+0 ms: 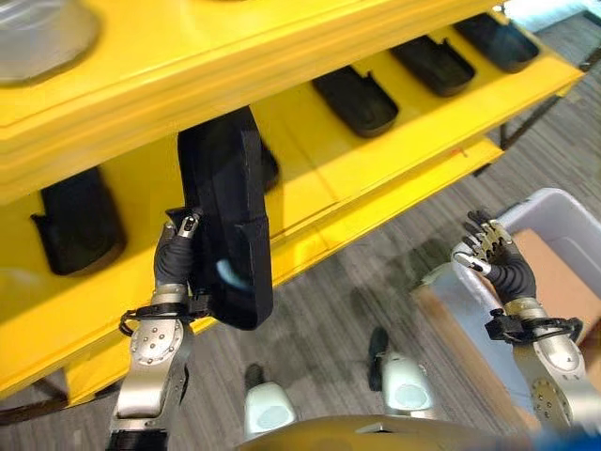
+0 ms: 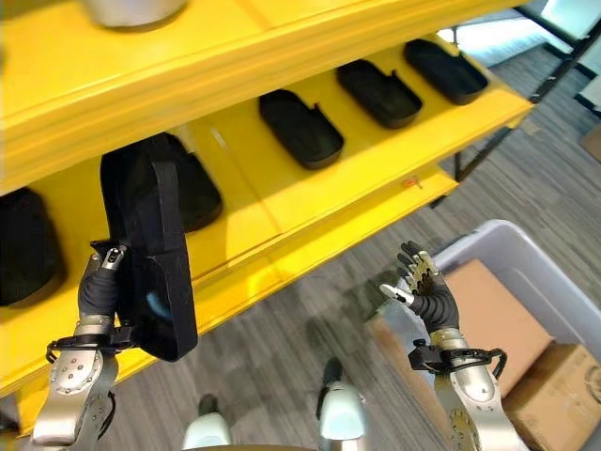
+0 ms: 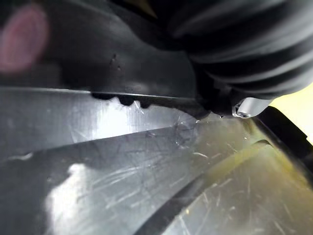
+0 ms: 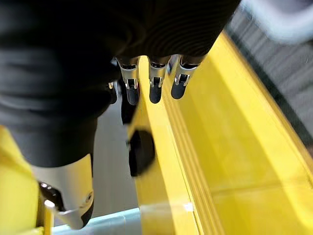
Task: Move parts from the plastic box to the shelf.
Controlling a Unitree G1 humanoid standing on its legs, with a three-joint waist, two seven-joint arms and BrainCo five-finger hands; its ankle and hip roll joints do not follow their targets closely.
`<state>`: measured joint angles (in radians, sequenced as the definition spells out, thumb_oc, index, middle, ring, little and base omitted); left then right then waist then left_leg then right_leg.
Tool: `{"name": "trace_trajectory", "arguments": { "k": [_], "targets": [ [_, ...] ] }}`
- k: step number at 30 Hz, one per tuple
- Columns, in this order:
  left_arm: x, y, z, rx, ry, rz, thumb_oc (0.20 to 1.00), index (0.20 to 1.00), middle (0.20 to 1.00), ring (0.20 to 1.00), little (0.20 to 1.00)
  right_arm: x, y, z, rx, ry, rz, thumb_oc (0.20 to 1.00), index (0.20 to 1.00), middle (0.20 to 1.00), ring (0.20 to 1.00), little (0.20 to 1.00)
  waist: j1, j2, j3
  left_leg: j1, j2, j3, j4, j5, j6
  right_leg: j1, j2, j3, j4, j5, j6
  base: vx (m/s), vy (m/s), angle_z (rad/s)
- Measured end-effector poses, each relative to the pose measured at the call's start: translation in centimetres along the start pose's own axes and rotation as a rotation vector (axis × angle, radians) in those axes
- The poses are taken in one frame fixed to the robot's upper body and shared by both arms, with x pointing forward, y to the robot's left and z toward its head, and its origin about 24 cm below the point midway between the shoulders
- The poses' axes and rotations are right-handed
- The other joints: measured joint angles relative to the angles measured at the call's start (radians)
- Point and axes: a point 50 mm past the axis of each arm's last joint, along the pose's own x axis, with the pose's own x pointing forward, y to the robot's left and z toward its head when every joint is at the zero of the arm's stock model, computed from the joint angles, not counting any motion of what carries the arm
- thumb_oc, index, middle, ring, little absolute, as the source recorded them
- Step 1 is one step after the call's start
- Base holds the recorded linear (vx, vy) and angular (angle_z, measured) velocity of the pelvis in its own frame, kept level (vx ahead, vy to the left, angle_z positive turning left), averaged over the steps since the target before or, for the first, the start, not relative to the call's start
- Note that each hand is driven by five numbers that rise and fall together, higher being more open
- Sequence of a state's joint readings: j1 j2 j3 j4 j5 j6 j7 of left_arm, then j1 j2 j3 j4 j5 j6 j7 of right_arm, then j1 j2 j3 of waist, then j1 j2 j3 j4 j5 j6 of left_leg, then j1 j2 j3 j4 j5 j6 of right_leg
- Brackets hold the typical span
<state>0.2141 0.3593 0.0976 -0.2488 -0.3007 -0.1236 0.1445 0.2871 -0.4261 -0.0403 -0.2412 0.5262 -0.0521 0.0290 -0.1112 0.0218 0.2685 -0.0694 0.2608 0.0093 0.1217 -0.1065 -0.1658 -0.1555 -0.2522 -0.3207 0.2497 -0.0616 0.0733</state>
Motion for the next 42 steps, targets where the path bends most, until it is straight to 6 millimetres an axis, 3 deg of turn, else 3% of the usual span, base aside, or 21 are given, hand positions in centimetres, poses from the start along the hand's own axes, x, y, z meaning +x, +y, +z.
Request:
{"name": "trace_trajectory", "arguments": {
  "k": [2,4,6,12,19,26,28,29,32,34,35,36,37,38,39,40,42],
  "targets": [
    [-0.4,0.7,-0.2,-0.006,0.018,0.027,0.200,0.200,0.200,0.200,0.200,0.0,0.6,-0.4,0.025,0.009,0.006,1.000,1.000,1.000,1.000,1.000,0.019,-0.008,-0.004,-0.002,-0.031,-0.012,0.016,0.007,-0.006,0.028,-0.020,0.021,-0.016,0.010,-0.008,0.03,0.138,0.52],
    [-1.0,2.0,-0.3,0.020,0.035,0.068,0.200,0.200,0.200,0.200,0.200,0.7,1.4,-0.2,0.042,-0.018,0.029,1.000,1.000,1.000,1.000,1.000,0.057,-0.007,-0.005,-0.005,-0.032,-0.031,0.026,0.000,-0.001,0.028,-0.026,0.052,0.002,0.034,-0.001,0.08,0.241,0.27],
    [-1.5,2.8,-0.4,0.041,0.053,0.086,0.200,0.200,0.200,0.200,0.200,1.2,1.2,0.2,0.039,-0.040,0.025,1.000,1.000,1.000,1.000,1.000,0.070,-0.006,-0.005,-0.002,-0.028,-0.040,0.027,0.001,-0.002,0.034,-0.028,0.044,0.022,0.042,0.007,0.06,0.203,0.28],
    [-2.0,2.8,-0.7,0.057,0.076,0.073,0.200,0.200,0.200,0.200,0.200,1.0,0.9,-0.2,0.059,-0.036,-0.014,1.000,1.000,1.000,1.000,1.000,0.071,-0.014,-0.006,0.017,-0.036,-0.058,0.022,0.003,-0.004,0.097,-0.029,0.026,-0.028,0.037,0.022,0.07,0.182,0.13],
    [-1.3,2.5,-0.3,0.050,0.047,0.066,0.200,0.200,0.200,0.200,0.200,0.4,0.6,-0.7,0.063,-0.009,-0.030,1.000,1.000,1.000,1.000,1.000,0.075,-0.039,-0.018,-0.045,-0.058,-0.123,0.064,-0.001,-0.006,0.169,-0.028,-0.026,-0.131,0.030,0.076,0.07,0.095,0.25],
    [-1.2,2.4,-0.3,0.048,0.043,0.064,0.200,0.200,0.200,0.200,0.200,0.7,0.7,-0.3,0.058,-0.027,-0.026,1.000,1.000,1.000,1.000,1.000,0.119,-0.056,-0.049,-0.144,-0.109,-0.169,0.173,-0.026,0.009,0.179,-0.057,-0.077,-0.157,0.049,0.086,0.05,0.162,0.27],
    [-1.2,2.5,-0.3,0.058,0.045,0.063,0.200,0.200,0.200,0.200,0.200,0.9,0.8,-0.1,0.058,-0.038,-0.025,1.000,1.000,1.000,1.000,1.000,0.126,-0.058,-0.052,-0.170,-0.142,-0.165,0.231,-0.050,0.026,0.175,-0.084,-0.077,-0.154,0.054,0.088,0.04,0.241,0.11],
    [-1.3,2.6,-0.4,0.060,0.051,0.065,0.200,0.200,0.200,0.200,0.200,1.2,1.0,0.1,0.051,-0.050,-0.018,1.000,1.000,1.000,1.000,1.000,0.128,-0.052,-0.058,-0.199,-0.162,-0.151,0.272,-0.076,0.051,0.173,-0.112,-0.068,-0.153,0.071,0.078,0.04,0.350,0.09],
    [-1.0,2.5,-0.3,0.071,0.044,0.058,0.200,0.200,0.200,0.200,0.200,1.0,1.0,-0.2,0.066,-0.044,-0.034,1.000,1.000,1.000,1.000,1.000,0.113,-0.038,-0.079,-0.244,-0.209,-0.097,0.358,-0.107,0.104,0.154,-0.153,-0.048,-0.134,0.130,0.018,0.04,0.392,0.18],
    [-0.8,2.7,0.0,0.097,0.029,0.060,0.200,0.200,0.200,0.200,0.200,1.3,1.9,-0.4,0.093,-0.042,-0.008,1.000,1.000,1.000,1.000,1.000,0.115,-0.023,-0.084,-0.254,-0.209,-0.059,0.365,-0.107,0.131,0.105,-0.179,-0.009,-0.108,0.231,-0.034,0.01,0.389,-0.30],
    [-0.7,2.8,0.0,0.115,0.030,0.058,0.200,0.200,0.200,0.200,0.200,1.2,2.6,-0.6,0.099,-0.032,0.021,1.000,1.000,1.000,1.000,1.000,0.113,-0.024,-0.083,-0.248,-0.221,-0.032,0.358,-0.106,0.157,0.080,-0.198,-0.021,-0.086,0.295,-0.052,0.04,0.542,-0.56],
    [-0.2,2.7,0.3,0.119,0.011,0.053,0.200,0.200,0.200,0.200,0.200,1.1,3.0,-1.0,0.103,-0.016,0.038,1.000,1.000,1.000,1.000,1.000,0.094,-0.024,-0.083,-0.225,-0.235,-0.022,0.327,-0.107,0.193,0.040,-0.199,-0.017,0.019,0.263,-0.049,0.06,0.425,-0.34],
    [-0.1,2.5,0.2,0.106,0.009,0.058,0.200,0.200,0.200,0.200,0.200,0.9,3.2,-1.4,0.107,0.008,0.056,1.000,1.000,1.000,1.000,1.000,0.091,-0.017,-0.076,-0.187,-0.230,-0.016,0.262,-0.070,0.210,0.003,-0.141,-0.004,0.141,0.149,-0.042,0.02,0.149,-0.31],
    [-0.2,2.3,0.0,0.100,0.017,0.056,0.200,0.200,0.200,0.200,0.200,0.8,3.3,-1.5,0.108,0.015,0.059,1.000,1.000,1.000,1.000,1.000,0.095,-0.013,-0.073,-0.155,-0.218,-0.006,0.208,-0.030,0.202,-0.007,-0.062,0.043,0.177,0.072,-0.032,0.02,0.133,-0.34],
    [-0.3,2.3,-0.1,0.101,0.023,0.050,0.200,0.200,0.200,0.200,0.200,0.8,3.2,-1.5,0.104,0.013,0.061,1.000,1.000,1.000,1.000,1.000,0.094,-0.017,-0.072,-0.124,-0.213,0.013,0.149,-0.001,0.206,-0.017,0.000,0.045,0.207,0.019,-0.030,0.03,0.067,-0.51],
    [-0.5,2.3,-0.3,0.105,0.036,0.043,0.200,0.200,0.200,0.200,0.200,1.0,3.2,-1.3,0.094,0.006,0.069,1.000,1.000,1.000,1.000,1.000,0.095,-0.029,-0.073,-0.085,-0.219,0.043,0.086,0.020,0.217,-0.030,0.064,0.017,0.220,-0.027,-0.030,0.03,0.065,-0.59],
    [-0.9,2.1,-0.7,0.101,0.058,0.027,0.200,0.200,0.200,0.200,0.200,1.1,3.1,-1.0,0.087,-0.007,0.076,1.000,1.000,1.000,1.000,1.000,0.088,-0.039,-0.073,-0.056,-0.232,0.080,0.033,0.046,0.220,-0.024,0.143,0.017,0.155,-0.048,-0.052,0.02,-0.058,-0.52]
  ]
}}
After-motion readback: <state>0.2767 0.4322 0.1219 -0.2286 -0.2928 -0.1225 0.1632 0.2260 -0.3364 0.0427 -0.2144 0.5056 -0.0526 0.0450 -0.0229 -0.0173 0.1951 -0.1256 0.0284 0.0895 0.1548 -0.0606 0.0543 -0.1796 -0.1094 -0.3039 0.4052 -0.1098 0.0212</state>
